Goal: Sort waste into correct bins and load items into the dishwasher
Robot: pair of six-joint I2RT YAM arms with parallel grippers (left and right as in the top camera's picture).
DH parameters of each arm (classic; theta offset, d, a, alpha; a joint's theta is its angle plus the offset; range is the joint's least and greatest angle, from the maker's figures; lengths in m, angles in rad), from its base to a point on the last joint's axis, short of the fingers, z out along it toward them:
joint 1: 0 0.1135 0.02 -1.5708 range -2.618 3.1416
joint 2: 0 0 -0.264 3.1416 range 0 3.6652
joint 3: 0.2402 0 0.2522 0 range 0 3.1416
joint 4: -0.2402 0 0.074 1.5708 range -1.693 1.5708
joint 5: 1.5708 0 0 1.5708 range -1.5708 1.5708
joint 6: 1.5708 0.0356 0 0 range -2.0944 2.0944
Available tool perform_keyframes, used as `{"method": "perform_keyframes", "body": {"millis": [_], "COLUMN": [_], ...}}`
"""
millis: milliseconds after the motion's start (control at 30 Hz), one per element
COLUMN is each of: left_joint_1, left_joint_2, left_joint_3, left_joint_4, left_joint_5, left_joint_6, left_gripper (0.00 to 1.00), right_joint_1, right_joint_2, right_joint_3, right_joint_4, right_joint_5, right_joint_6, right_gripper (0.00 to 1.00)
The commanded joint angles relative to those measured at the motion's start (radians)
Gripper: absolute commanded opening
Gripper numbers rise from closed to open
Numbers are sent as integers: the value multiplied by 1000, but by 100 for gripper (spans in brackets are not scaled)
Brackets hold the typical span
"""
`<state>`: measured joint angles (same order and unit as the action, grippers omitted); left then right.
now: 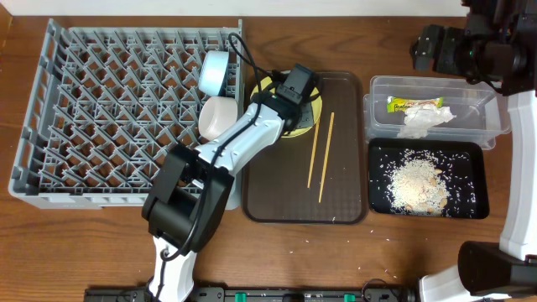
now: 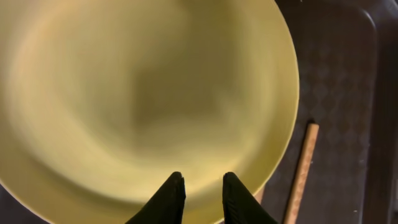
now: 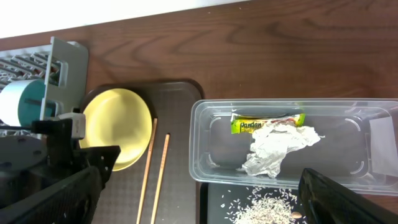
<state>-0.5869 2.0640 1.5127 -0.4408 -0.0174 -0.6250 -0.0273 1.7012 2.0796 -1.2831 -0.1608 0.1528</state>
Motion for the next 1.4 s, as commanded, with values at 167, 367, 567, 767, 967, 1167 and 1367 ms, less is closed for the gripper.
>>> {"method": "perform_keyframes", "body": {"millis": [167,367,567,767,967,1167,1367], "left_joint_1": [-34,-46,-74,-111,-177,-180,-168], "left_joint_2": [55,73,74,74,74,55,-32], "left_joint_3": [-3,-3,-3,-3,-3,29,104], "left_joint_4": [18,19,19,12,13,9,-108], "left_joint_5": [-21,-20,-20,27,66,71,16], "left_joint_6": [-138,-139,-139,-140,-114,-59,125], "left_gripper": [22,22,22,22,22,19,21], "right_joint_1": [8,8,8,8,8,8,8], "right_joint_2": [3,3,2,3,3,3,3], "right_joint_3": [-2,-2,-2,-2,-2,-2,-2], "right_joint_4": [-1,0,-1,-1,-1,0,0], "right_joint_5": [-4,-4,-4,-4,-4,-4,-4], "right_joint_6": [11,11,11,11,11,11,11], "right_gripper": [99,99,99,99,99,99,99]}}
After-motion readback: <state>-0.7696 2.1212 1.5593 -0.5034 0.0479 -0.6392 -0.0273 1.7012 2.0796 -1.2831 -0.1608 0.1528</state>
